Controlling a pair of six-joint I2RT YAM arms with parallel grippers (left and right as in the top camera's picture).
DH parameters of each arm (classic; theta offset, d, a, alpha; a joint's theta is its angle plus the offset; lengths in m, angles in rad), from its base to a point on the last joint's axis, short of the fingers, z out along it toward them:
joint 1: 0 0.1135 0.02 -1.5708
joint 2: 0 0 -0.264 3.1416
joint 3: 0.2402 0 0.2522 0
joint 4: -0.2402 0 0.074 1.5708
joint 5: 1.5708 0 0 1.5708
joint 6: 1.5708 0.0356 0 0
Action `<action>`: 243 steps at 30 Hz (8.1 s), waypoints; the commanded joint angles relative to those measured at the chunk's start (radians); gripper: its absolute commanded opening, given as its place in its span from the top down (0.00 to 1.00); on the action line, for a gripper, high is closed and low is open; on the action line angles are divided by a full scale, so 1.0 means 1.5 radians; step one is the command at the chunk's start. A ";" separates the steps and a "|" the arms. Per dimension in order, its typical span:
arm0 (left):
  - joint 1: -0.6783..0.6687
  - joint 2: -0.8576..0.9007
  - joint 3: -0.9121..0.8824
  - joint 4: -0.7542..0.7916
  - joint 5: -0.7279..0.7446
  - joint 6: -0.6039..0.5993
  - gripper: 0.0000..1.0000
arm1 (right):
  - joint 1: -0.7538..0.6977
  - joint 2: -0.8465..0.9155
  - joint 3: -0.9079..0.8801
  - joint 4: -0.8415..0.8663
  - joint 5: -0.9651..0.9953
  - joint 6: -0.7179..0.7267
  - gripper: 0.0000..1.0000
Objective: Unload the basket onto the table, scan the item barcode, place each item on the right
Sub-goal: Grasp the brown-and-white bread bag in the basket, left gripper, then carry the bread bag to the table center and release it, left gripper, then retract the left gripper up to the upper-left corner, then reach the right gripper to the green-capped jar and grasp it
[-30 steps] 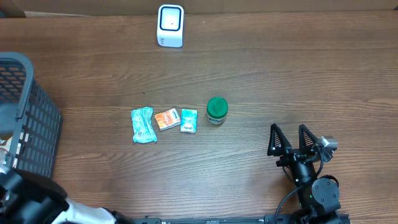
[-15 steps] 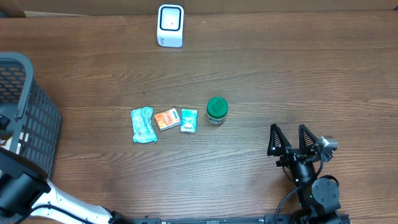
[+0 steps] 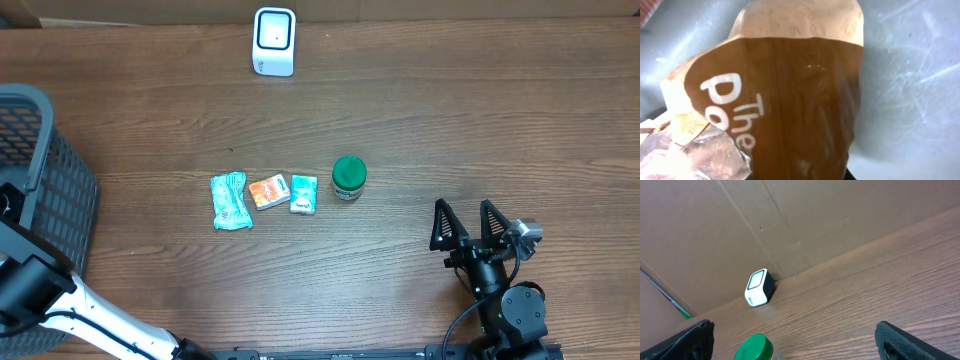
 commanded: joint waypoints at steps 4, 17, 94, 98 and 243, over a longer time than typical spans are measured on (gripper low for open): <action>-0.002 0.007 0.035 -0.078 0.003 -0.001 0.96 | 0.004 -0.005 -0.007 0.004 -0.001 0.000 0.00; -0.011 -0.291 0.163 -0.066 0.101 -0.121 0.96 | 0.004 -0.005 -0.007 0.004 -0.001 0.000 0.00; -0.802 -0.140 0.132 -0.128 0.060 -0.490 0.00 | 0.004 -0.005 -0.007 0.004 -0.001 0.000 0.00; -0.734 -0.166 0.173 -0.187 0.078 -0.405 0.00 | 0.004 -0.005 -0.007 0.004 -0.001 0.000 0.00; -0.480 -0.171 0.142 -0.169 0.138 0.032 0.00 | 0.159 1.257 0.926 -0.539 -0.099 -0.297 0.12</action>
